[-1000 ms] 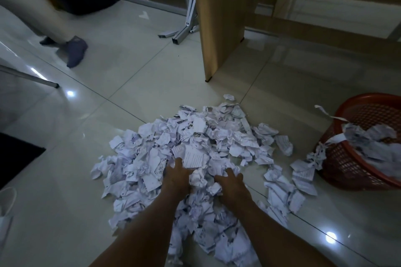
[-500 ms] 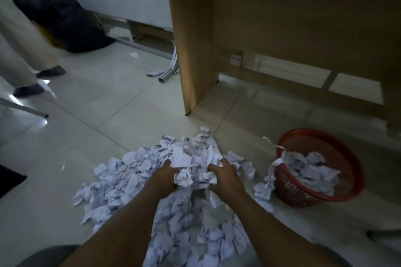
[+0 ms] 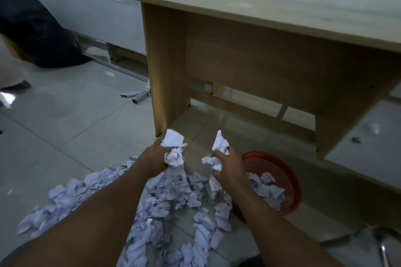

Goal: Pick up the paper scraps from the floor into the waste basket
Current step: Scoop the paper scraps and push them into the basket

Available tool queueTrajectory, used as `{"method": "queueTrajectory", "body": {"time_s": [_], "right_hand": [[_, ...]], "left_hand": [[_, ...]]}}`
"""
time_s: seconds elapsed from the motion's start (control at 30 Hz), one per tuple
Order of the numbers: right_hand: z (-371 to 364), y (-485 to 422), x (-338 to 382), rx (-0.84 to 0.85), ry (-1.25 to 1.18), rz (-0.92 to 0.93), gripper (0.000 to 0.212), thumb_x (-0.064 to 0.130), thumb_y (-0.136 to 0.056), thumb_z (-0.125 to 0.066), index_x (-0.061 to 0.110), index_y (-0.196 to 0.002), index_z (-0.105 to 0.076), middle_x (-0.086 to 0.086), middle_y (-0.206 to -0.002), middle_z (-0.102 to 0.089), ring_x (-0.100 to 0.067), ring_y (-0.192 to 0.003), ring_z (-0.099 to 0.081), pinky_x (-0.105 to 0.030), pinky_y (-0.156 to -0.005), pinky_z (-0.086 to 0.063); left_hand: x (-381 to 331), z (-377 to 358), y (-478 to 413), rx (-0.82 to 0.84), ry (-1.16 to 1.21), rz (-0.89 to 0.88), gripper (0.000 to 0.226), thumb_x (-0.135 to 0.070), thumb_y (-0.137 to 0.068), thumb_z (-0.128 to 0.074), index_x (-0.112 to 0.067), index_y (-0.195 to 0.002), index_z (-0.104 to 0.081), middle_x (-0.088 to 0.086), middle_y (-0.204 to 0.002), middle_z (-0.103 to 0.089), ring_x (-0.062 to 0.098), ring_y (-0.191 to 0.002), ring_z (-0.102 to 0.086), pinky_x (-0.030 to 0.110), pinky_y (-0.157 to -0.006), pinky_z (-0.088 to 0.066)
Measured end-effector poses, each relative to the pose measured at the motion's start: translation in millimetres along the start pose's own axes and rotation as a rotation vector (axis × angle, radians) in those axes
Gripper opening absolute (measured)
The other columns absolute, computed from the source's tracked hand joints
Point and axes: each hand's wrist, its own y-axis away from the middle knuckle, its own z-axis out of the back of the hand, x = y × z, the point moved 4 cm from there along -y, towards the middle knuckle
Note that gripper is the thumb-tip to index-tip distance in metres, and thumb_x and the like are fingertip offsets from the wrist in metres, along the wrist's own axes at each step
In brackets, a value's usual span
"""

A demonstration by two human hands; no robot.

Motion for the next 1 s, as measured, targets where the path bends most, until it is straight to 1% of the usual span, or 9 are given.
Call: {"method": "queueTrajectory", "body": {"time_s": [0.13, 0.27, 0.4, 0.5, 0.6, 0.7, 0.8, 0.9, 1.0], "right_hand": [[24.9, 2.4, -39.6, -0.063, 0.023, -0.067, 0.048, 0.020, -0.072, -0.075, 0.029, -0.117, -0.061, -0.012, -0.139, -0.043, -0.031, -0.115, -0.048, -0.037, -0.091, -0.044], [40.0, 18.8, -83.8, -0.036, 0.062, -0.138, 0.045, 0.026, -0.080, -0.068, 0.033, -0.124, -0.059, -0.013, -0.142, -0.039, -0.035, -0.122, -0.044, -0.040, -0.093, -0.044], [51.2, 34.1, -116.5, -0.027, 0.085, -0.183, 0.061, 0.056, -0.082, -0.043, 0.023, -0.132, -0.057, -0.019, -0.143, -0.043, -0.037, -0.122, -0.048, -0.038, -0.092, -0.043], [44.4, 37.7, -146.8, 0.027, 0.239, -0.213, 0.060, 0.051, -0.082, -0.058, 0.031, -0.139, -0.049, -0.016, -0.151, -0.034, -0.040, -0.133, -0.037, -0.045, -0.102, -0.038], [37.9, 40.4, -169.7, 0.166, 0.195, -0.293, 0.082, 0.061, -0.072, -0.067, 0.042, -0.144, -0.034, -0.007, -0.156, -0.025, -0.037, -0.143, -0.019, -0.050, -0.113, -0.025], [50.0, 41.0, -177.0, 0.082, -0.020, -0.212, 0.085, 0.068, -0.064, -0.072, 0.038, -0.139, -0.044, 0.004, -0.147, -0.041, -0.023, -0.139, -0.033, -0.039, -0.114, -0.030], [69.8, 50.4, -185.7, -0.097, -0.217, -0.215, 0.072, 0.052, -0.073, -0.069, 0.024, -0.135, -0.048, 0.001, -0.135, -0.053, -0.019, -0.126, -0.049, -0.032, -0.107, -0.038], [87.3, 65.2, -193.8, -0.196, -0.232, -0.340, 0.054, 0.022, -0.073, -0.061, 0.026, -0.125, -0.044, 0.000, -0.119, -0.055, -0.021, -0.111, -0.055, -0.035, -0.090, -0.048], [95.0, 72.7, -200.3, -0.268, -0.189, -0.406, 0.044, 0.016, -0.077, -0.059, 0.027, -0.117, -0.042, -0.002, -0.113, -0.051, -0.022, -0.103, -0.055, -0.034, -0.081, -0.048]], "left_hand": [[-48.1, -3.3, -23.6, 0.102, -0.001, -0.132, 0.030, -0.029, -0.084, -0.056, -0.008, -0.099, -0.071, 0.017, -0.095, -0.069, 0.036, -0.086, -0.066, 0.036, -0.082, -0.051], [-108.8, -2.0, -46.9, 0.038, -0.098, -0.182, 0.029, -0.031, -0.092, -0.058, -0.015, -0.115, -0.065, 0.012, -0.126, -0.054, 0.026, -0.114, -0.052, 0.022, -0.089, -0.034], [-162.2, -11.2, -68.0, 0.000, 0.003, -0.250, 0.042, -0.033, -0.092, -0.059, -0.017, -0.131, -0.055, 0.009, -0.135, -0.049, 0.023, -0.117, -0.052, 0.015, -0.087, -0.031], [-201.2, -18.0, -81.9, 0.021, 0.086, -0.330, 0.043, -0.034, -0.088, -0.060, -0.019, -0.128, -0.057, 0.009, -0.131, -0.054, 0.027, -0.115, -0.055, 0.021, -0.091, -0.039], [-230.1, -28.5, -90.7, -0.003, 0.186, -0.329, 0.040, -0.027, -0.084, -0.067, -0.017, -0.123, -0.061, 0.011, -0.125, -0.056, 0.026, -0.108, -0.058, 0.018, -0.083, -0.039], [-254.7, -42.5, -95.7, -0.032, 0.314, -0.313, 0.038, -0.023, -0.081, -0.073, -0.016, -0.117, -0.065, 0.010, -0.123, -0.054, 0.023, -0.105, -0.059, 0.011, -0.080, -0.036], [-269.3, -61.4, -95.7, -0.021, 0.410, -0.290, 0.041, -0.020, -0.079, -0.076, -0.015, -0.119, -0.064, 0.007, -0.123, -0.048, 0.017, -0.101, -0.056, 0.011, -0.084, -0.036], [-277.0, -86.7, -87.6, -0.046, 0.520, -0.228, 0.049, -0.020, -0.077, -0.078, -0.011, -0.122, -0.058, 0.008, -0.123, -0.050, 0.018, -0.098, -0.057, 0.021, -0.085, -0.044], [-277.1, -125.4, -73.9, 0.019, 0.513, -0.213, 0.043, -0.025, -0.079, -0.073, -0.020, -0.120, -0.060, 0.004, -0.120, -0.049, 0.013, -0.091, -0.054, 0.018, -0.082, -0.043]]}}
